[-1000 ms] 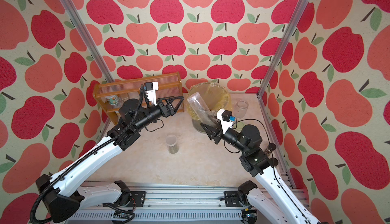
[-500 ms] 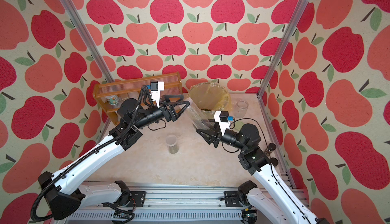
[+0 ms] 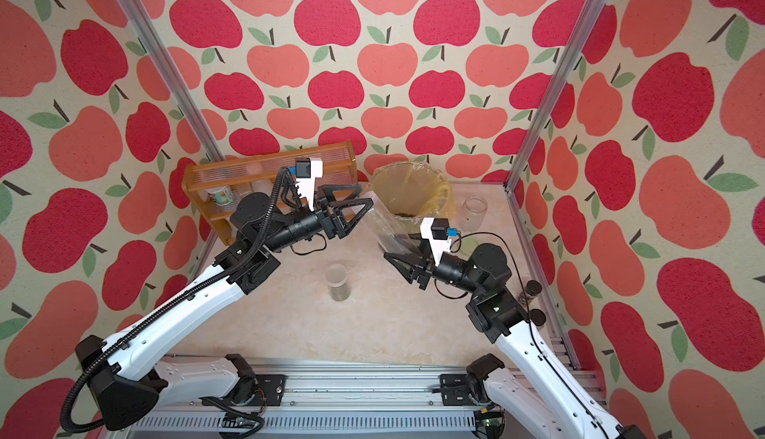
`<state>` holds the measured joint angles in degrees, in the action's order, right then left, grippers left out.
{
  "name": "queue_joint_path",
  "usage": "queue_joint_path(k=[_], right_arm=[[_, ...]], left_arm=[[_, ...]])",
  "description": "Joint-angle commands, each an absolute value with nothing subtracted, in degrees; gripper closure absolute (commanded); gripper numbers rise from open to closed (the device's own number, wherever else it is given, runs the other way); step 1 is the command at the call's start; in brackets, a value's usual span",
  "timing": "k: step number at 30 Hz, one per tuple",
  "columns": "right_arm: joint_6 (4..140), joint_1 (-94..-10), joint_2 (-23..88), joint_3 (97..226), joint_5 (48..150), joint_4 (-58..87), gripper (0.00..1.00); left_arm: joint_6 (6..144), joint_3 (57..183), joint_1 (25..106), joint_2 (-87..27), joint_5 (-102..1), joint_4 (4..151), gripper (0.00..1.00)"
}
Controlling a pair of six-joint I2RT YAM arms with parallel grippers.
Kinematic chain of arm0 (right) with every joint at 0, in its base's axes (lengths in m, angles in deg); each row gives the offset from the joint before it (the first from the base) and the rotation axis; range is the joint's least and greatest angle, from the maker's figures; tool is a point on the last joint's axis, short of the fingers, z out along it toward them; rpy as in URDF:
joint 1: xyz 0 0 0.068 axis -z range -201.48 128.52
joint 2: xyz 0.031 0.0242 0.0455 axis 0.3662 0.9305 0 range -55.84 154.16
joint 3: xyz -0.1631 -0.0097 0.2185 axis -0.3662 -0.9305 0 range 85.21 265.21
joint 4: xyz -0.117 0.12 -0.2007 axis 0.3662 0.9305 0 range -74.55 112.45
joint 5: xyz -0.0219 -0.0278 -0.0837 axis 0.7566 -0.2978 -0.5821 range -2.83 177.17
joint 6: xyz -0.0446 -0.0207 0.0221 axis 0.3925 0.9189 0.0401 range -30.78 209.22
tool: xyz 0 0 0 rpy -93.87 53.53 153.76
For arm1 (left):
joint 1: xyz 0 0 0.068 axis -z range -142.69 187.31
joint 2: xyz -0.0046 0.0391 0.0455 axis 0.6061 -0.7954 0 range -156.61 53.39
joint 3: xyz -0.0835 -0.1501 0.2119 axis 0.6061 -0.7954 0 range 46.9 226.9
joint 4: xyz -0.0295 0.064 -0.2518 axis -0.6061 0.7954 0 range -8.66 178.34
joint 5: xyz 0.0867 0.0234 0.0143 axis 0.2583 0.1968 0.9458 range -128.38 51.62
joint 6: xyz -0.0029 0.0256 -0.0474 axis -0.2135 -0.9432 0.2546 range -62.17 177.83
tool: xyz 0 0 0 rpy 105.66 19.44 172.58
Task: Empty moldy mung beans from jars
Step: Unscrew the lid from the jar.
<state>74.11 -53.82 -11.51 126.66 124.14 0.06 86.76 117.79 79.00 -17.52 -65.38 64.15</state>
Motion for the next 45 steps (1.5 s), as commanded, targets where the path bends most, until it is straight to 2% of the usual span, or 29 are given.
queue_joint_path(k=[1, 19, 21, 28, 33, 45], right_arm=[[74.5, -53.7, -13.1, 126.0, 124.6, -1.4, 0.55], [75.8, -53.7, -14.2, 125.1, 122.0, -0.9, 0.55], [76.2, -53.7, -14.4, 125.1, 121.3, -0.4, 0.55], [76.9, -53.7, -15.6, 124.7, 118.2, -0.2, 0.55], [77.0, -53.7, -15.9, 124.8, 115.3, 0.2, 0.56], [78.5, -53.7, -14.8, 126.1, 112.1, 1.2, 0.56]], left_arm=[[86.0, 120.3, 79.2, -18.9, -65.3, 64.4, 0.16], [88.4, 125.1, 79.5, -23.6, -66.1, 66.4, 0.20], [88.6, 126.0, 79.6, -24.4, -66.3, 67.3, 0.24], [88.1, 128.0, 79.9, -25.6, -65.6, 71.4, 0.29], [88.6, 128.2, 80.2, -25.9, -64.5, 71.7, 0.39], [87.3, 135.5, 82.1, -29.6, -61.1, 80.9, 0.47]])
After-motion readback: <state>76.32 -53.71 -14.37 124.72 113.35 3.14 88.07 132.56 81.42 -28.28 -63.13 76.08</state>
